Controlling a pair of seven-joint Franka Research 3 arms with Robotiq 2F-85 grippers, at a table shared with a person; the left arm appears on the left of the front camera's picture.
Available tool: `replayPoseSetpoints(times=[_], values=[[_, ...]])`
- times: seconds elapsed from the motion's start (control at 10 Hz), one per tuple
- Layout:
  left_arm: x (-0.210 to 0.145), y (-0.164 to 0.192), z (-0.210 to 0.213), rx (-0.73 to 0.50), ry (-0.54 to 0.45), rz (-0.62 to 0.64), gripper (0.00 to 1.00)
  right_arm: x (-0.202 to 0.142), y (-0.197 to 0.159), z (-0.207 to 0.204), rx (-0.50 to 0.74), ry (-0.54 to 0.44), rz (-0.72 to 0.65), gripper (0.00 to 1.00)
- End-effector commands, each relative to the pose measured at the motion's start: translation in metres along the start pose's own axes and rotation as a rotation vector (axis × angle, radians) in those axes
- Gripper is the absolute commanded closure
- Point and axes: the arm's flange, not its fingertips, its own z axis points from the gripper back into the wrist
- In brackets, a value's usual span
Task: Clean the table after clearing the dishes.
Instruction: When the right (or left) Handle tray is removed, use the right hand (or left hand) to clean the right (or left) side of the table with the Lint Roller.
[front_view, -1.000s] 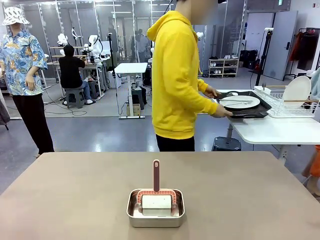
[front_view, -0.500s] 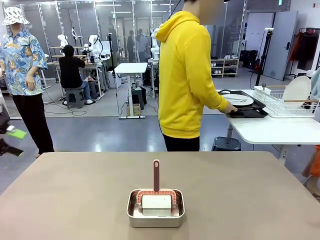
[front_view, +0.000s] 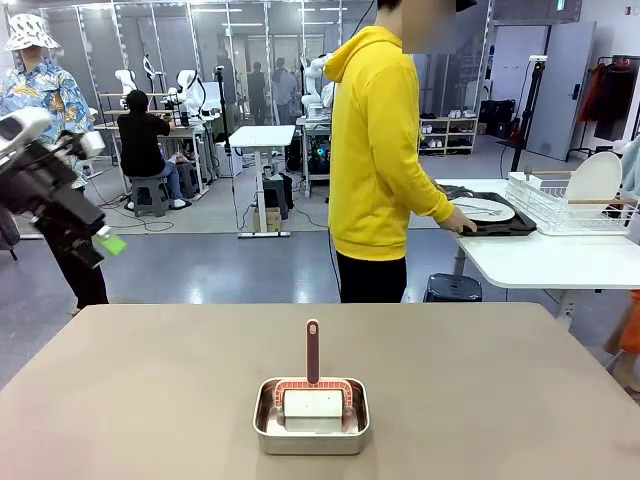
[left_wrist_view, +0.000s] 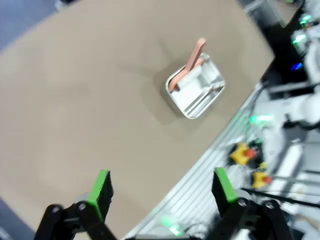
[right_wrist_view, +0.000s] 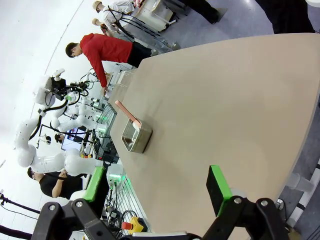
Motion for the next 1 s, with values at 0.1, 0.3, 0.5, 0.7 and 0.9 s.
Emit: replayPoseSetpoints(times=[0.1, 0.3, 0.5, 0.7, 0.9], values=[[0.081, -0.023, -0.028, 0.194, 0.165, -0.243, 0.00, -0.004, 0.005, -0.002, 0.005, -0.010, 0.006, 0.00], [0.118, -0.051, -0.071, 0.214, 0.254, -0.429, 0.00, -0.004, 0.005, -0.002, 0.005, -0.010, 0.006, 0.00], [0.122, -0.082, -0.114, 0.161, 0.324, -0.569, 0.00, -0.004, 0.005, -0.002, 0.005, -0.010, 0.006, 0.00], [0.115, -0.108, -0.155, 0.125, 0.401, -0.668, 0.00, -0.004, 0.005, -0.002, 0.005, -0.010, 0.006, 0.00], [0.108, -0.115, -0.187, 0.096, 0.447, -0.727, 0.00, -0.004, 0.005, -0.002, 0.005, -0.010, 0.006, 0.00]])
